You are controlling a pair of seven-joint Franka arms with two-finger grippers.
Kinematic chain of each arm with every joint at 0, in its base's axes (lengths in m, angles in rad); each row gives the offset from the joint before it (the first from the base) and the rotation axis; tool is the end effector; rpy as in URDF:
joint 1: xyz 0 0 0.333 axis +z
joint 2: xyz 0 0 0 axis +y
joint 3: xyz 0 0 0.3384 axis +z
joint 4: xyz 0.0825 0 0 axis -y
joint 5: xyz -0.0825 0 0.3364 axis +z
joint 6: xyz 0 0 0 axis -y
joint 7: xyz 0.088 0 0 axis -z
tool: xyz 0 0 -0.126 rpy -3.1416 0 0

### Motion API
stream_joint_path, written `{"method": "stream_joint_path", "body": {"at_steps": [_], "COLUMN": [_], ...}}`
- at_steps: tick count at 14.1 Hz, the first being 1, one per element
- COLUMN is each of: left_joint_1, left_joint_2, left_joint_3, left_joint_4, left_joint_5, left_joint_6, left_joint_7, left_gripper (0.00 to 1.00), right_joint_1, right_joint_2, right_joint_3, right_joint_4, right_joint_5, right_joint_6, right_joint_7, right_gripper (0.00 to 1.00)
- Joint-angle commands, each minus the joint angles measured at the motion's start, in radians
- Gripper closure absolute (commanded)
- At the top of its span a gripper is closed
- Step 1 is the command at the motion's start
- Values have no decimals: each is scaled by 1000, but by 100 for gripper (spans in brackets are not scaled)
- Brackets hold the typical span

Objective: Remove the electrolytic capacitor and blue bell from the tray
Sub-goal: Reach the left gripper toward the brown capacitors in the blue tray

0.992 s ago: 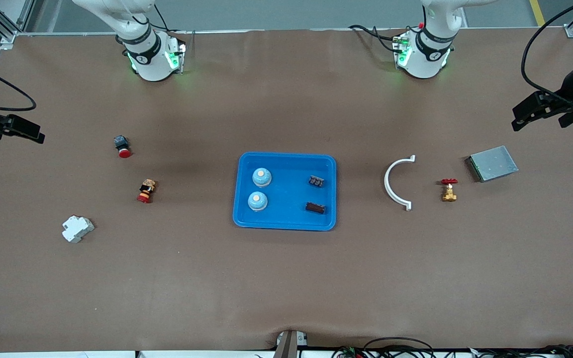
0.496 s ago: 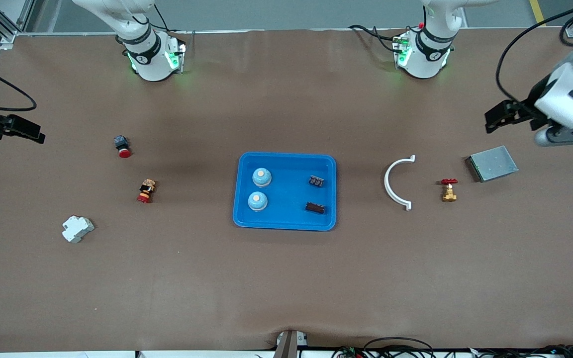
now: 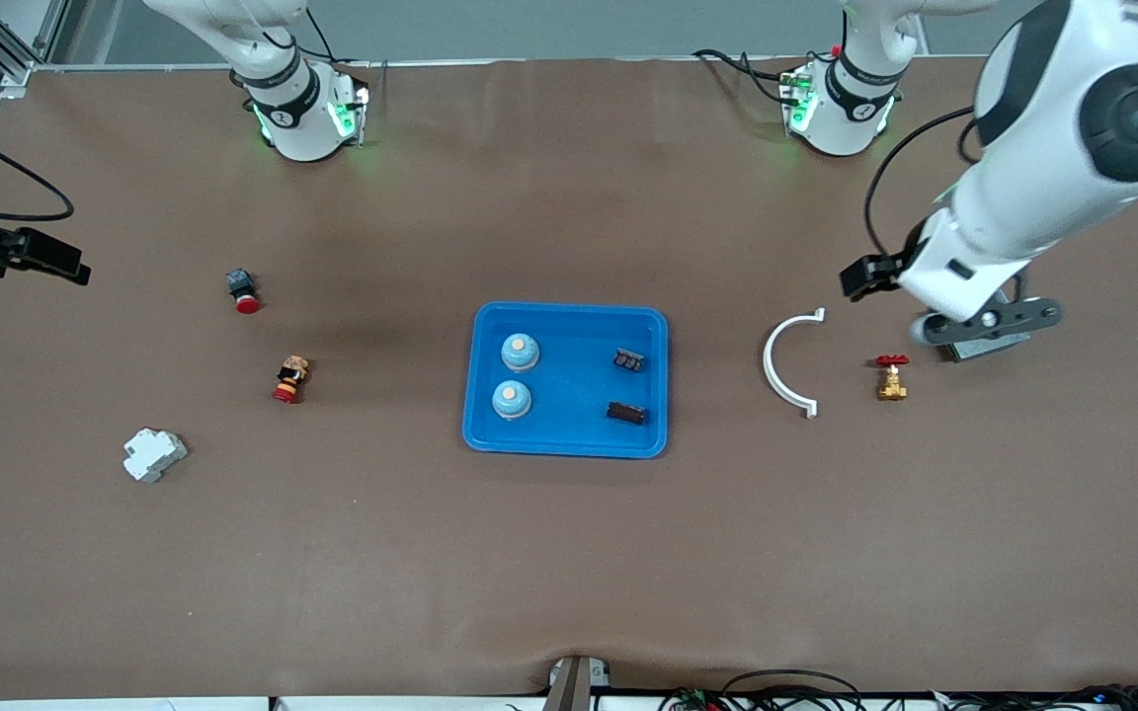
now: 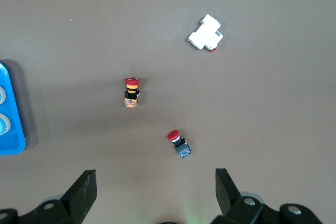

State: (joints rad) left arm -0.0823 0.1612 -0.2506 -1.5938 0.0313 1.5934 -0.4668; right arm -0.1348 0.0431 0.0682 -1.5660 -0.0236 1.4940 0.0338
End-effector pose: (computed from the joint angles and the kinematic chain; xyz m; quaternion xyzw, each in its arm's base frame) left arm 0.5216 -0.1658 0.5372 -0.9948 -0.0651 0.0737 0.0264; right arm 0.5078 -0.0378 0.6019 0.9970 -0.0503 -0.0576 0.0094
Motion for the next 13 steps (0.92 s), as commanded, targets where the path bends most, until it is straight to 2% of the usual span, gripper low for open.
{"method": "stream_joint_path", "body": {"at_steps": [1, 7, 13], "left_joint_1": [-19, -158, -309], "left_joint_2": [49, 178, 357], "left_joint_3": [-2, -1, -1], "left_joint_4": [5, 2, 6], "left_joint_5": [25, 32, 117], "left_joint_6": [25, 134, 335], "left_joint_7": [-47, -356, -727], "left_gripper": [0, 0, 0], "right_joint_1": [11, 84, 208], "right_joint_2": [-26, -25, 1], "right_joint_3": [4, 4, 4], "right_joint_4": [-23, -23, -2], "right_joint_5": [8, 16, 42], "right_joint_6": [3, 8, 46], "right_joint_7": [11, 147, 391], "right_gripper": [0, 0, 0]}}
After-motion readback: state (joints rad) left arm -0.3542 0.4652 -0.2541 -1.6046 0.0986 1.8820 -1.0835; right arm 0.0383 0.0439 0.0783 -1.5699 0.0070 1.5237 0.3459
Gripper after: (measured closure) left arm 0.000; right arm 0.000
